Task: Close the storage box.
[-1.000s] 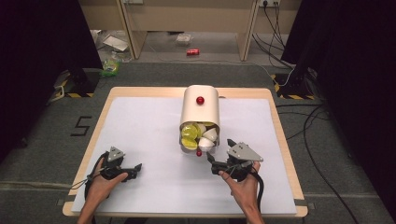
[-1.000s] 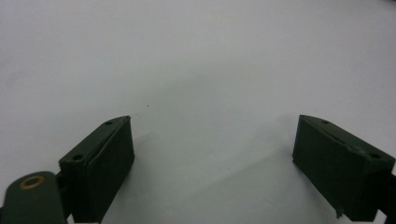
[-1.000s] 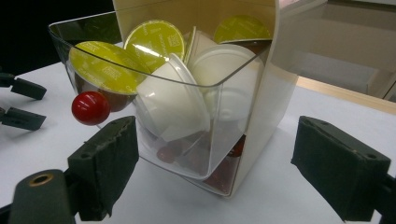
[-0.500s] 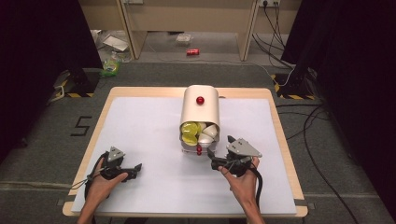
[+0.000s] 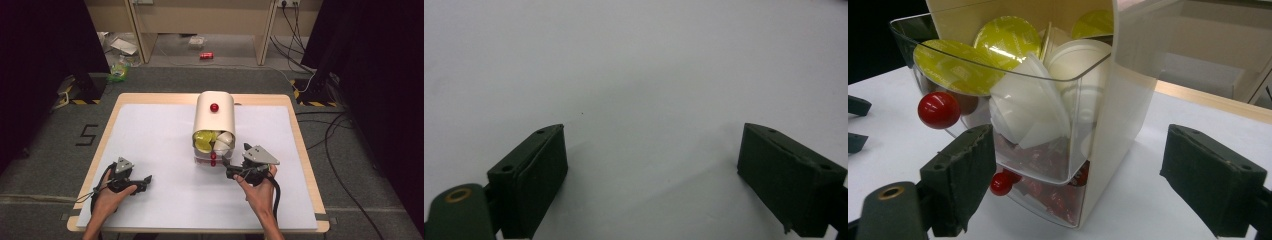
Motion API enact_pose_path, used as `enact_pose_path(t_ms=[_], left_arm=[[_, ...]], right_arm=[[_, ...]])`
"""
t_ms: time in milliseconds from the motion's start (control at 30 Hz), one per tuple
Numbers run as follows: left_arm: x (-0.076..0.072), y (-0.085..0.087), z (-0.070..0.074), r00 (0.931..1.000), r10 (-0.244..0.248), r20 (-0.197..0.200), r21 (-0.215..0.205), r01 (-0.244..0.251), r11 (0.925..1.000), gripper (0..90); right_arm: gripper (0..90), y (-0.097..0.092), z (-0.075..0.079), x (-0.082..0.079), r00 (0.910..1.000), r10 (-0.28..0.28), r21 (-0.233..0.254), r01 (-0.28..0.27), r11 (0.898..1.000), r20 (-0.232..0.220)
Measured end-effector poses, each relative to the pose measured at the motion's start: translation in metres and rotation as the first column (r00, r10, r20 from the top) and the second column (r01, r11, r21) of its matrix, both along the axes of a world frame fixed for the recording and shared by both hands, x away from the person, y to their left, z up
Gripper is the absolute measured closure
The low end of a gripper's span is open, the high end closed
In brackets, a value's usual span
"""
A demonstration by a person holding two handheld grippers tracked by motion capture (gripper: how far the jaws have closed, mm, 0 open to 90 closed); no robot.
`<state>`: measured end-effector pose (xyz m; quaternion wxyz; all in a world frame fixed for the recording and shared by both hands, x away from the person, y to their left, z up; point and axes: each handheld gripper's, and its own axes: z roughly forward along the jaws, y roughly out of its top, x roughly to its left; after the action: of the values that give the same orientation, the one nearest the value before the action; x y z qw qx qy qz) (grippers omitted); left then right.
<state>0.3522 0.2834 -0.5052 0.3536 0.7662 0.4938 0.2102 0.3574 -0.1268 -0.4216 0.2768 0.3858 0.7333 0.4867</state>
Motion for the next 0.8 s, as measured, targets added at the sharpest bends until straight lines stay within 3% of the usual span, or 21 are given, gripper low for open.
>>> enact_pose_path(t_ms=[800], left_arm=[[0.0, 0.0, 0.0, 1.0, 0.0, 0.0, 0.0, 0.0, 1.0, 11.8]], right_arm=[[14.9, -0.001, 0.001, 0.013, 0.9995, -0.033, 0.012, 0.033, 0.999, 0.004]])
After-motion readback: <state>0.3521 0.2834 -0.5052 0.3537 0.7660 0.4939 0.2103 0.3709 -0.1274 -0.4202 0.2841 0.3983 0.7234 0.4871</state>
